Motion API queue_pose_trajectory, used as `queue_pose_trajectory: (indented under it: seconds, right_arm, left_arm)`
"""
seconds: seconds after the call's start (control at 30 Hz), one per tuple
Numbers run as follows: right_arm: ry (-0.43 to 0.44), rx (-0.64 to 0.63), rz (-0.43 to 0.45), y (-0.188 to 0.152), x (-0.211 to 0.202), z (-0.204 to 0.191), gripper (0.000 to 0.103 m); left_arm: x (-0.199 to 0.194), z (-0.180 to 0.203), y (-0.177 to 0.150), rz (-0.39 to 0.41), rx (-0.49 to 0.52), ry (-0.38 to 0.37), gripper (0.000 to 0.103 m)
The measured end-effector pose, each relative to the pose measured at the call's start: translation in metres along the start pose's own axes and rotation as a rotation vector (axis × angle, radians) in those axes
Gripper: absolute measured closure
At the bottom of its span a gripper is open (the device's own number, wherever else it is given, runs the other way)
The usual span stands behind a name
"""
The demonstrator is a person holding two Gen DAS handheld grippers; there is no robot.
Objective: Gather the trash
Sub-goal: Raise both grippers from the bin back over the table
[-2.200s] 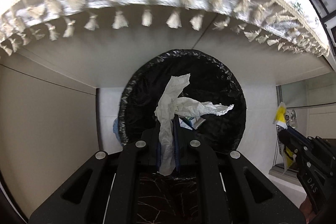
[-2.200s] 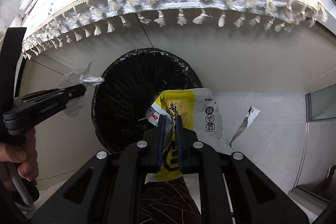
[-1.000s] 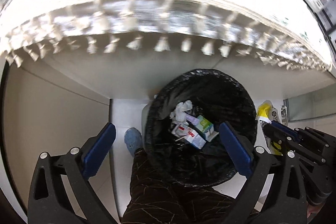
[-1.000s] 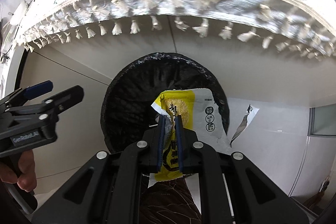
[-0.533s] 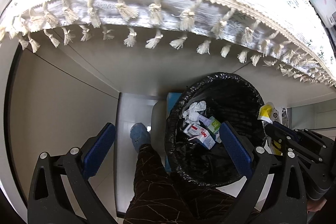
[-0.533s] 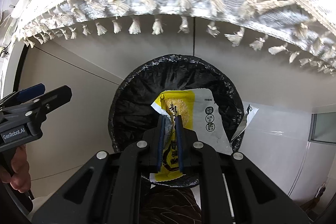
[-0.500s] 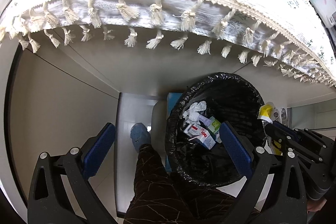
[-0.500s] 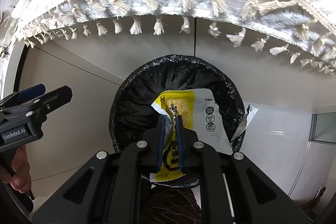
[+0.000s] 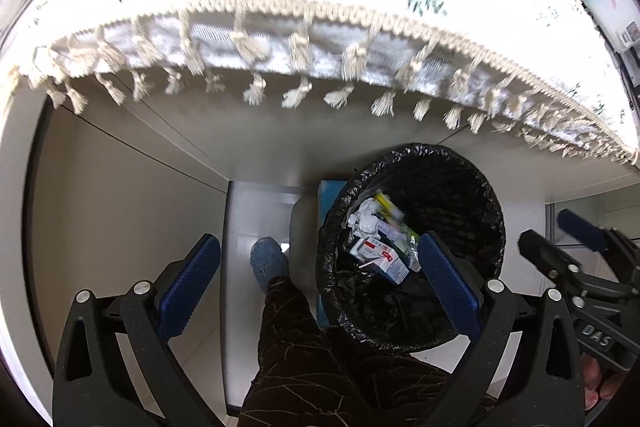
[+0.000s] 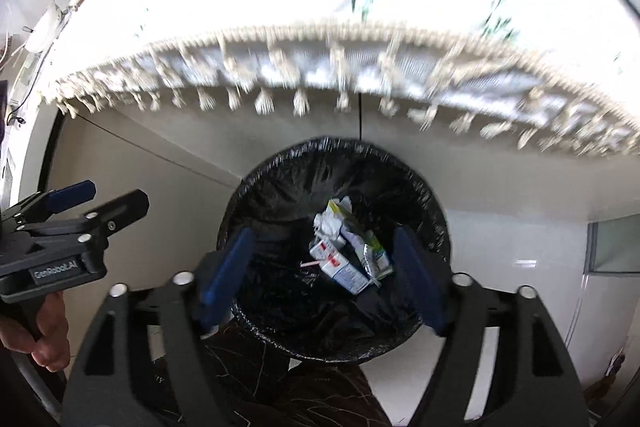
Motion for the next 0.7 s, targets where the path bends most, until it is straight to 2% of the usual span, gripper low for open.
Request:
queue_pose_trajectory:
  seconds: [0.1, 0.2, 0.5, 0.7]
  right_arm:
    - [-0.009, 0.001, 0.026, 0.006, -0.019, 0.002, 0.013]
    - [-0.026, 0.008, 0.050, 0.012, -0.040, 0.006, 0.008]
    - [-0.056, 0.012, 0.114, 0.035, -0.084, 0.013, 0.008]
    - [-0.070, 0.010, 0.155, 0.057, -0.103, 0.014, 0.008]
  left_arm:
    - [-0.016, -0.001, 0.004, 0.012, -0.010, 0.003, 0.006]
    - [-0.036, -0.002, 0.009, 0.045, -0.014, 0.004, 0.006]
    - [-0.088, -0.002, 0.031, 0.092, -0.037, -0.032, 0.006]
    - [-0.108, -0.002, 0.048, 0.115, -0.038, -0.045, 0.006]
Point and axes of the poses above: each gripper's, at about its wrist camera, not at the fingertips, and x roughly the way its jaws point, z to its right, y to its top, the point moved 8 cm from there along x, roughly the way its jaws point, and after that the axes turned 10 degrees about -x, right-handed, at the moved point
